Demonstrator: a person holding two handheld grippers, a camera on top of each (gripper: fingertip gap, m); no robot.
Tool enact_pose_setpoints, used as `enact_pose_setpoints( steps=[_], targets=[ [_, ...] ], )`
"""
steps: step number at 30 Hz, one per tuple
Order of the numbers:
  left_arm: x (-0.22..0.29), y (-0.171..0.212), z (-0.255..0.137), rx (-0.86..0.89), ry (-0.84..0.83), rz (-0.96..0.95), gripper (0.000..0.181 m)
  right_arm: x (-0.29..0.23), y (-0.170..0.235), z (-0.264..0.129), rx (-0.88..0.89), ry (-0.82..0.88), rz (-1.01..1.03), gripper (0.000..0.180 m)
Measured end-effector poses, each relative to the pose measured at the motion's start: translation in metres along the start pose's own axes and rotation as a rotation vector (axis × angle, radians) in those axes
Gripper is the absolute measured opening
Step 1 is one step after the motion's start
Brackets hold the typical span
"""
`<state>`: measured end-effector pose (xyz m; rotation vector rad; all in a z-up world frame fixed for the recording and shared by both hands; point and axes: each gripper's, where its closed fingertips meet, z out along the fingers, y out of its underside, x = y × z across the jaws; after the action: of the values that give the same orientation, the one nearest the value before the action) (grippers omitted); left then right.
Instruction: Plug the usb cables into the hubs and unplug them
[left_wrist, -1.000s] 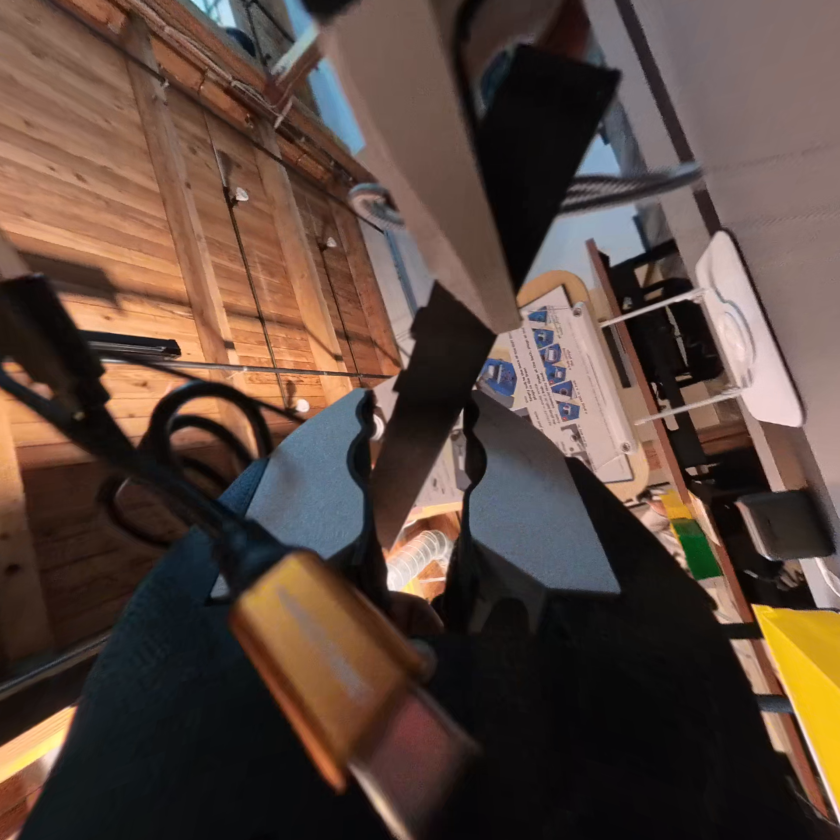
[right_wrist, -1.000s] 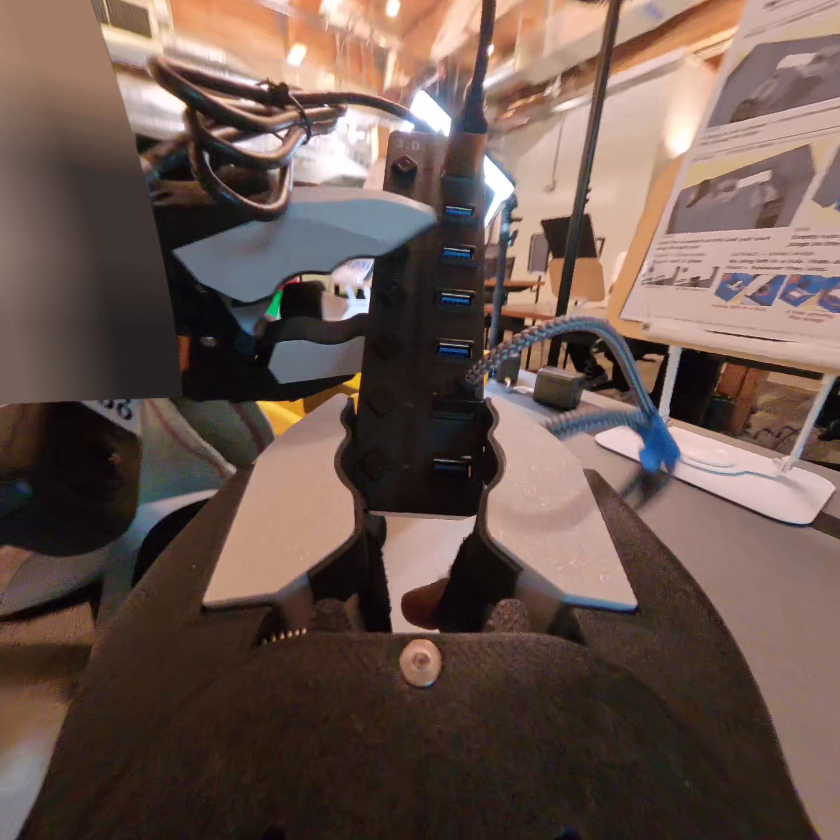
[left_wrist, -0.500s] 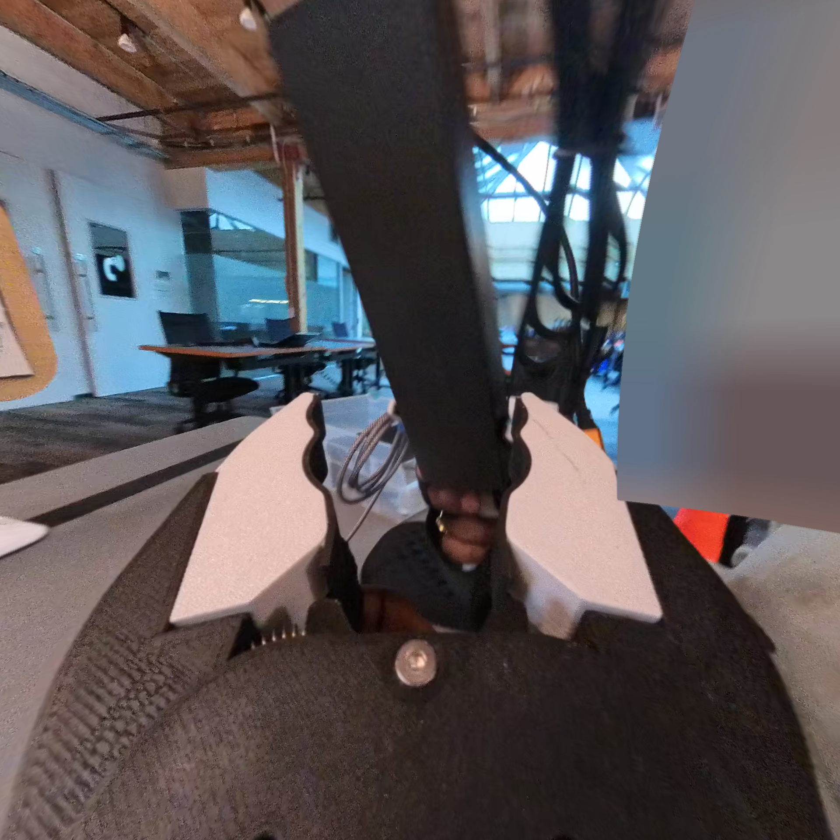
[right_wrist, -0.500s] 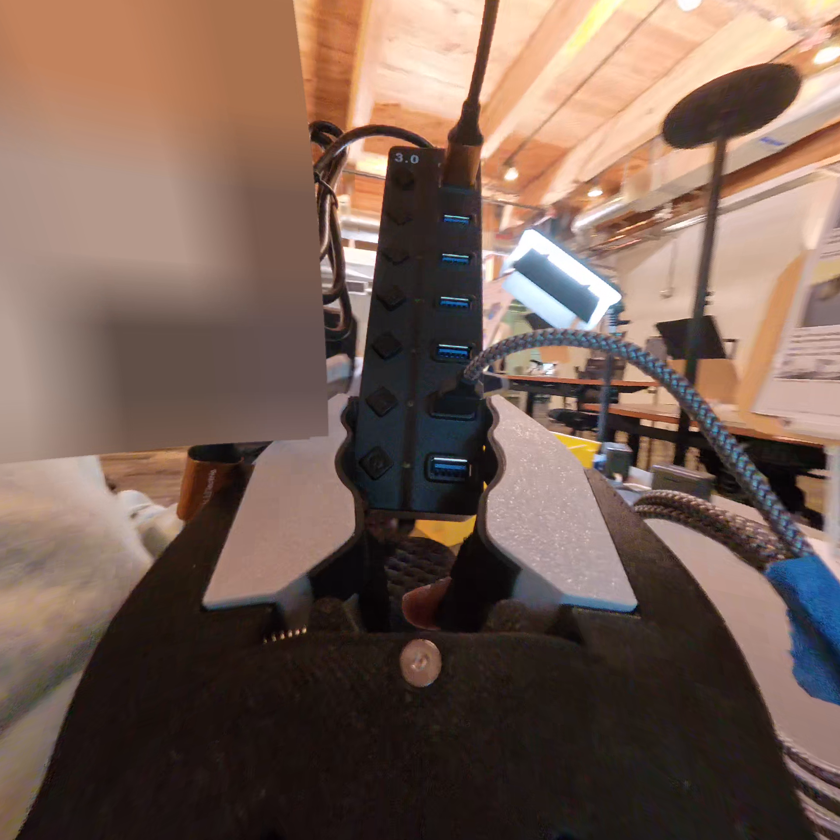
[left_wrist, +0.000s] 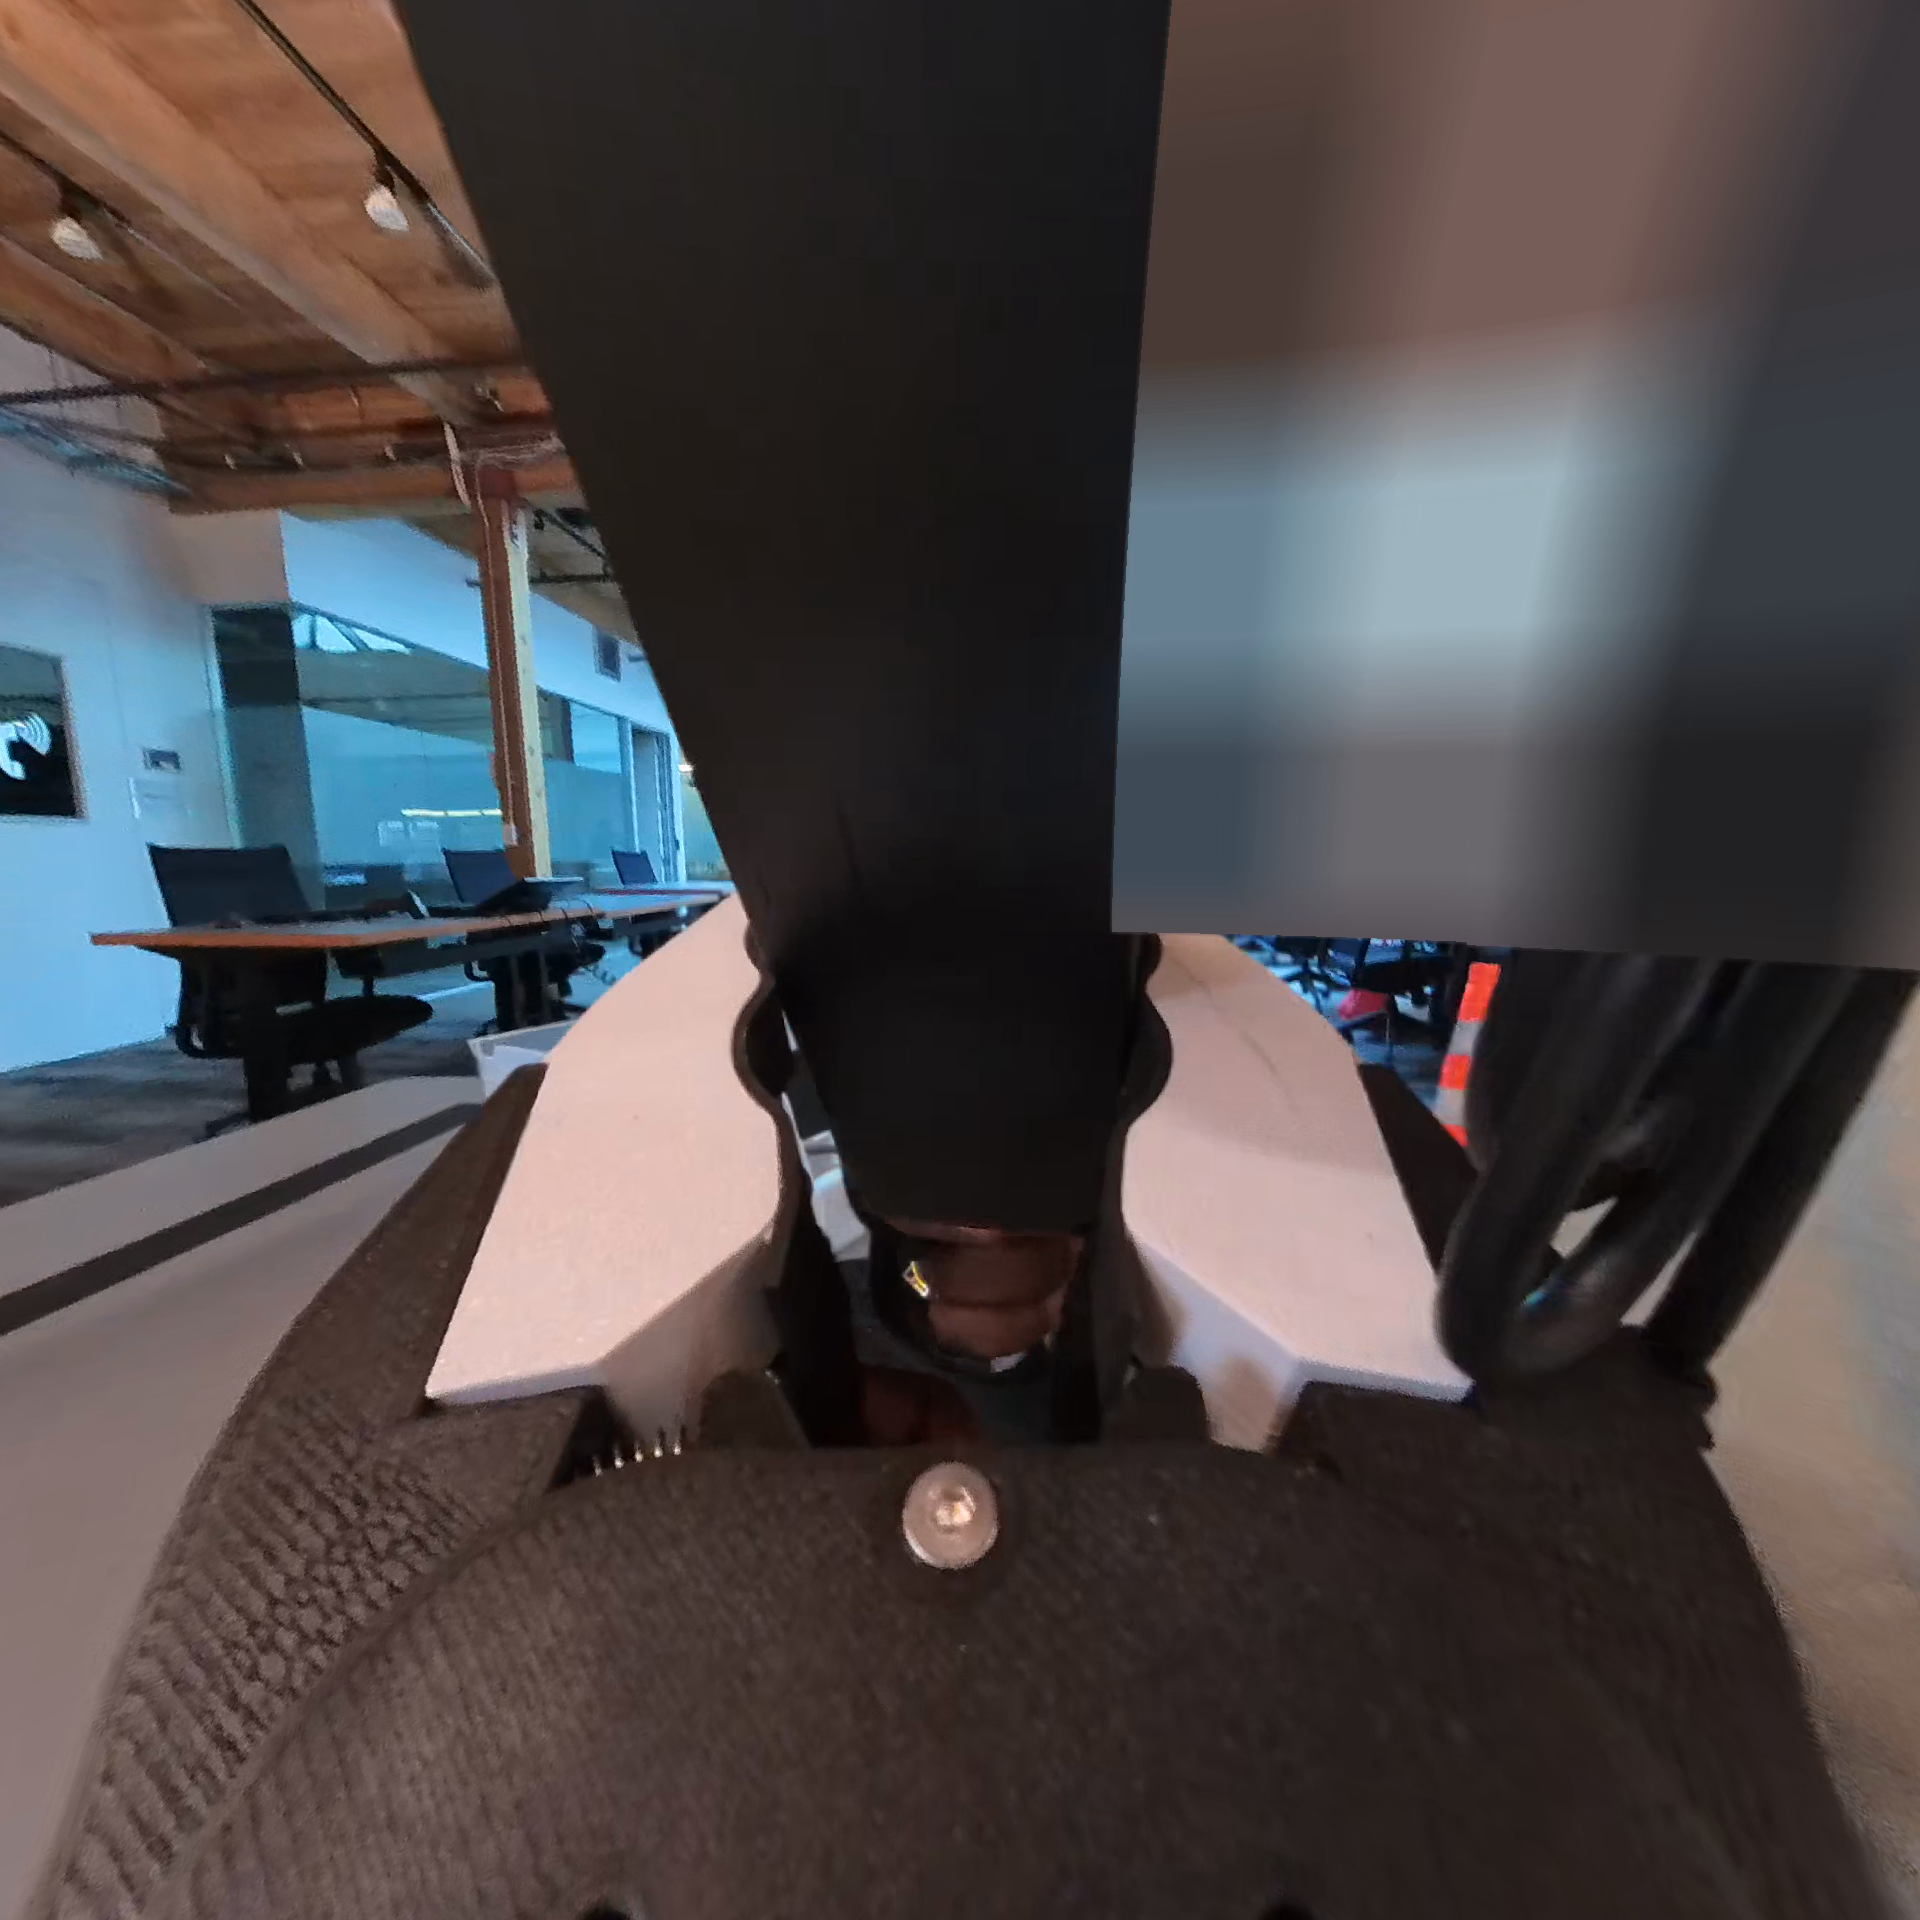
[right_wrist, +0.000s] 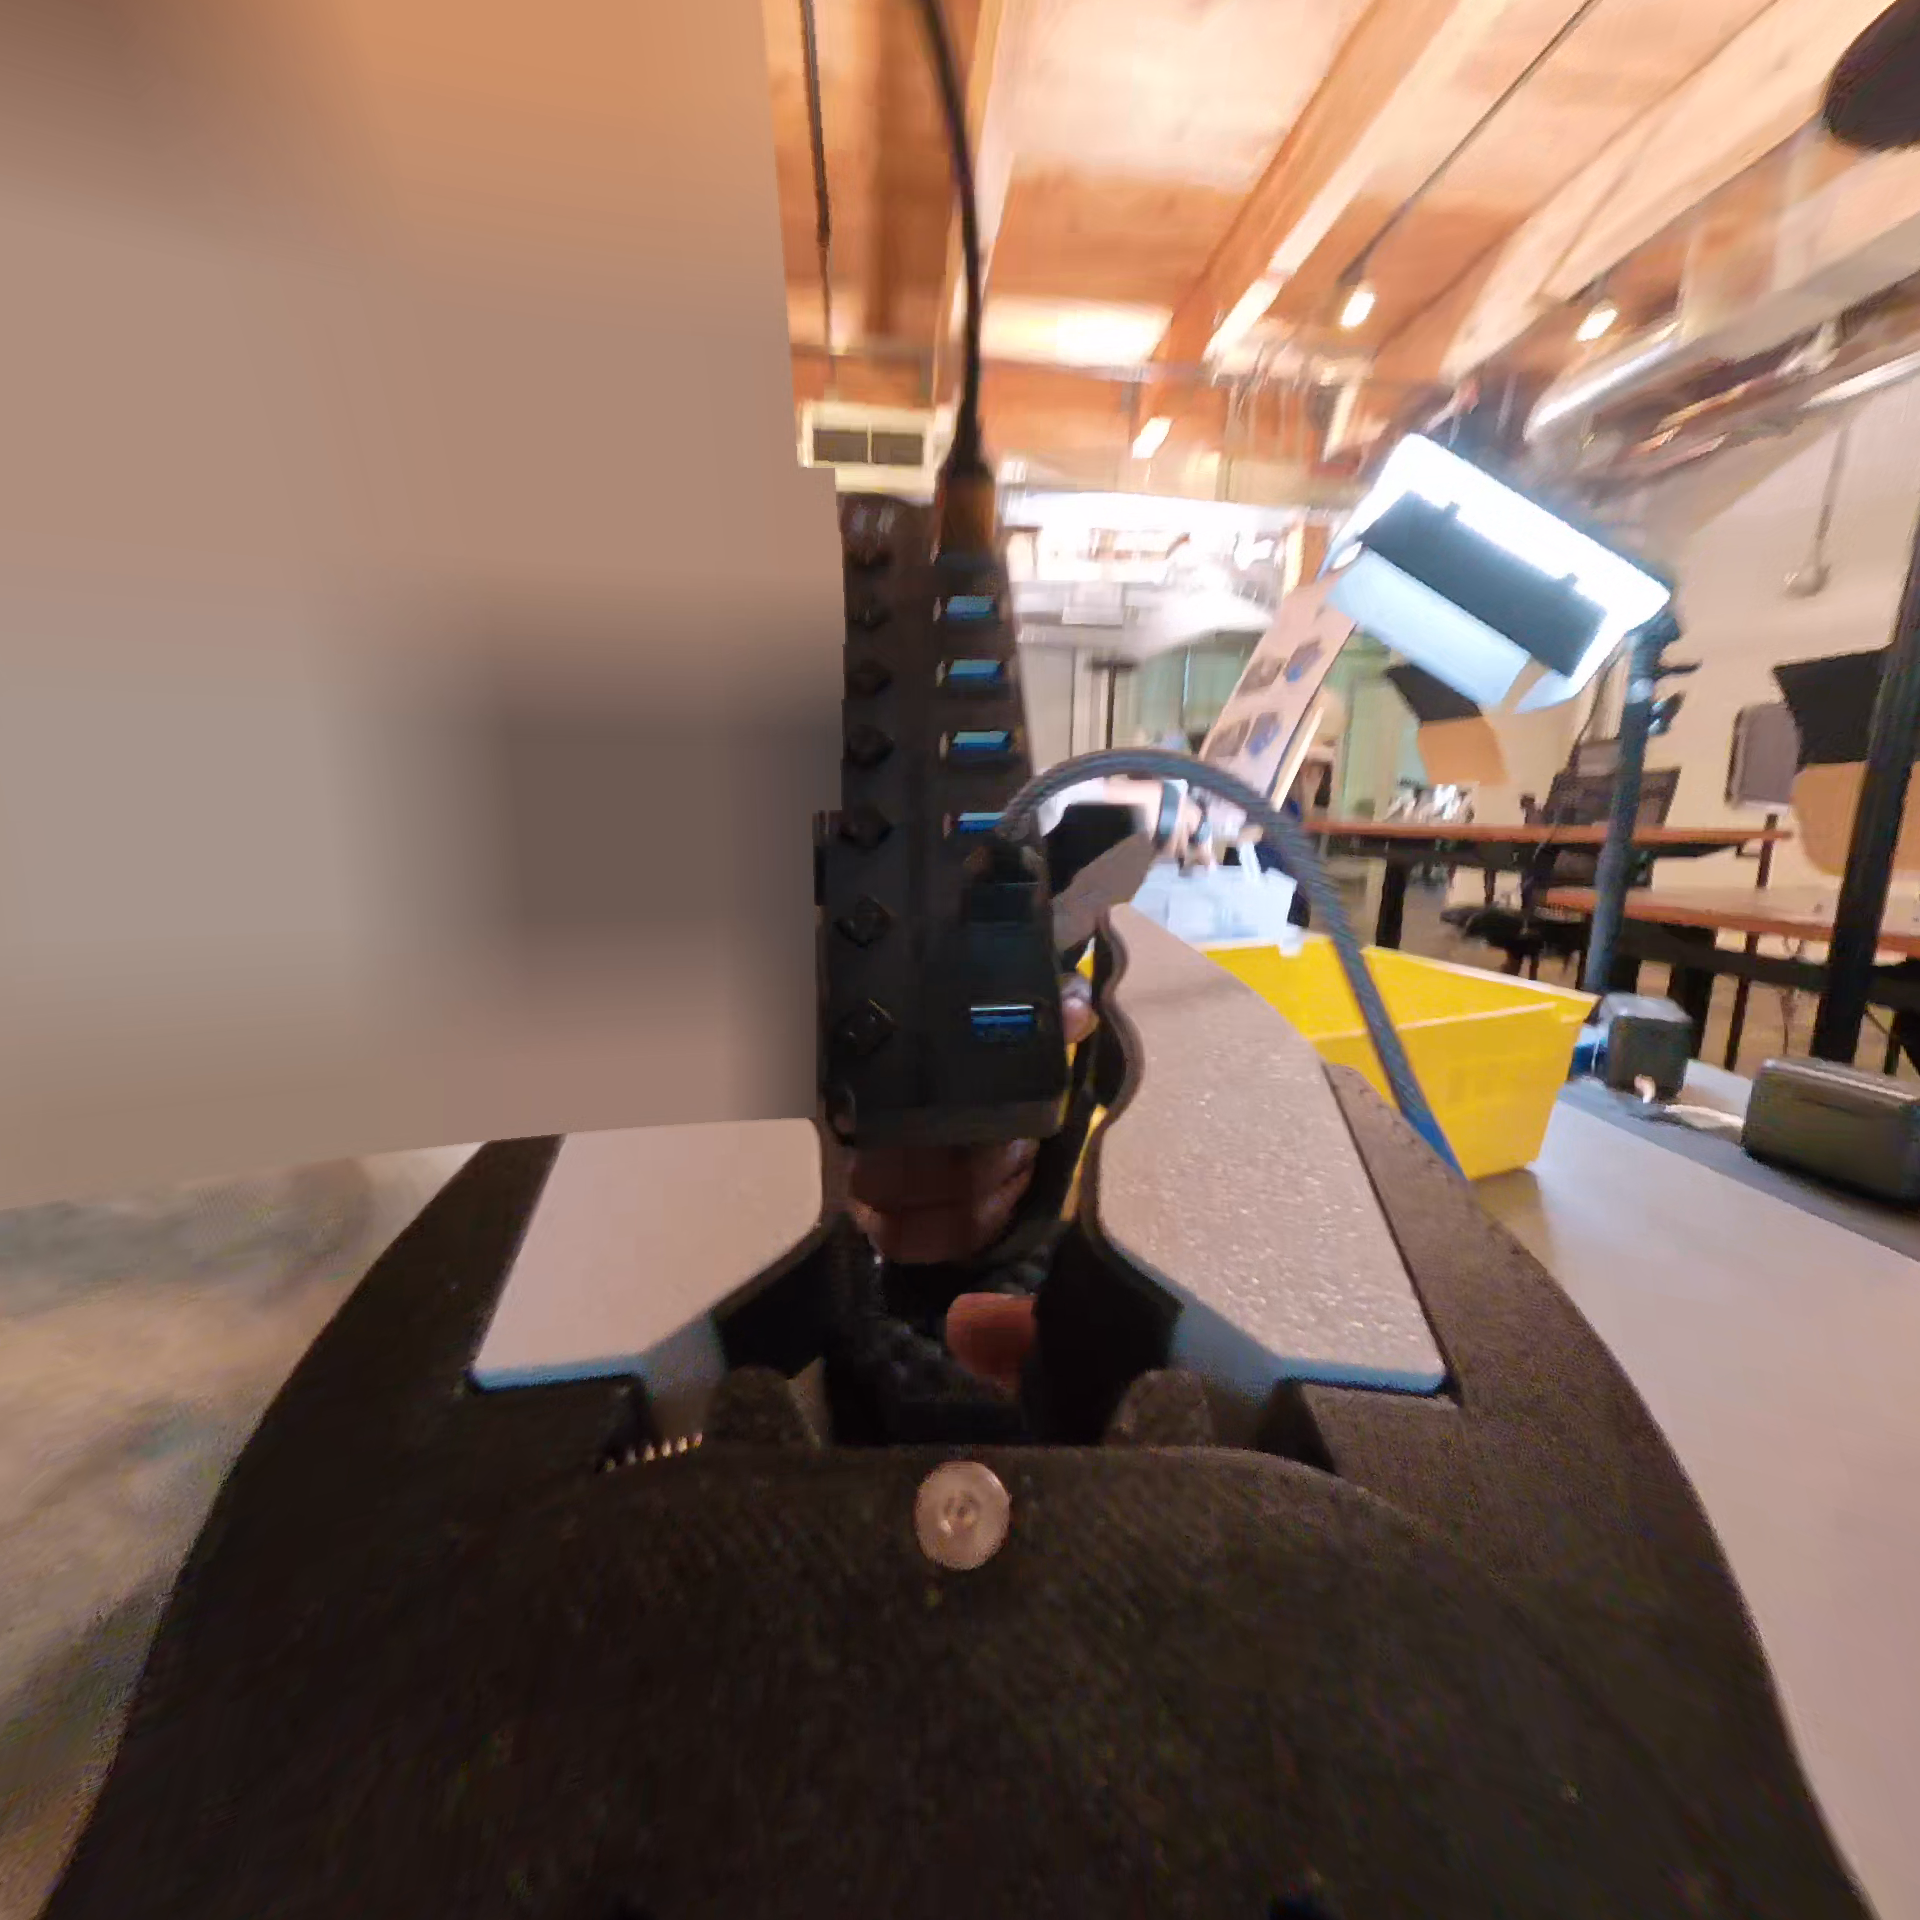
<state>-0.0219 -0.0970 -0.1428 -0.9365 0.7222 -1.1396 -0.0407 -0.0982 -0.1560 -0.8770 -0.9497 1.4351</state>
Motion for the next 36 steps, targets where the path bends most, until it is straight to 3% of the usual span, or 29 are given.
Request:
enact_pose_setpoints(
  steps=[3,8,12,17,27,29,30,31,33,36],
  targets=[
    [-0.006,-0.001,-0.004,-0.009,-0.027,-0.004,0.062,0.005,-0.016,-0.013,0.118,0.001,0.048,0.03],
    [-0.004,0.004,-0.002,-0.026,-0.018,-0.016,0.062,0.005,-0.003,-0.002,0.05,0.041,0.002,0.034],
    [0.0,0.01,0.001,-0.043,-0.002,-0.027,0.062,0.007,0.003,0.0,0.032,0.047,0.014,0.016],
    [0.003,0.019,0.003,-0.112,0.004,-0.028,0.061,0.003,-0.001,-0.005,0.034,0.058,-0.1,0.014],
    [0.007,0.027,0.003,-0.288,0.0,-0.019,0.059,0.003,-0.004,-0.01,0.152,0.018,-0.034,0.013],
    [0.004,0.031,0.002,-0.327,-0.016,-0.014,0.059,0.004,-0.001,-0.01,0.118,0.054,-0.123,0.013],
    [0.002,0.032,0.0,-0.343,-0.028,-0.015,0.059,0.005,-0.006,-0.012,0.104,0.098,-0.23,0.014],
    [-0.008,0.036,-0.006,-0.373,-0.082,-0.002,0.059,0.004,-0.029,-0.024,0.198,0.14,-0.321,0.014],
    [-0.029,0.038,-0.021,-0.384,-0.156,-0.009,0.059,0.009,-0.069,-0.056,0.33,0.179,-0.297,0.013],
    [-0.027,0.021,-0.026,-0.271,-0.111,-0.041,0.06,0.025,-0.078,-0.083,0.155,0.273,-0.314,0.014]
  ],
)
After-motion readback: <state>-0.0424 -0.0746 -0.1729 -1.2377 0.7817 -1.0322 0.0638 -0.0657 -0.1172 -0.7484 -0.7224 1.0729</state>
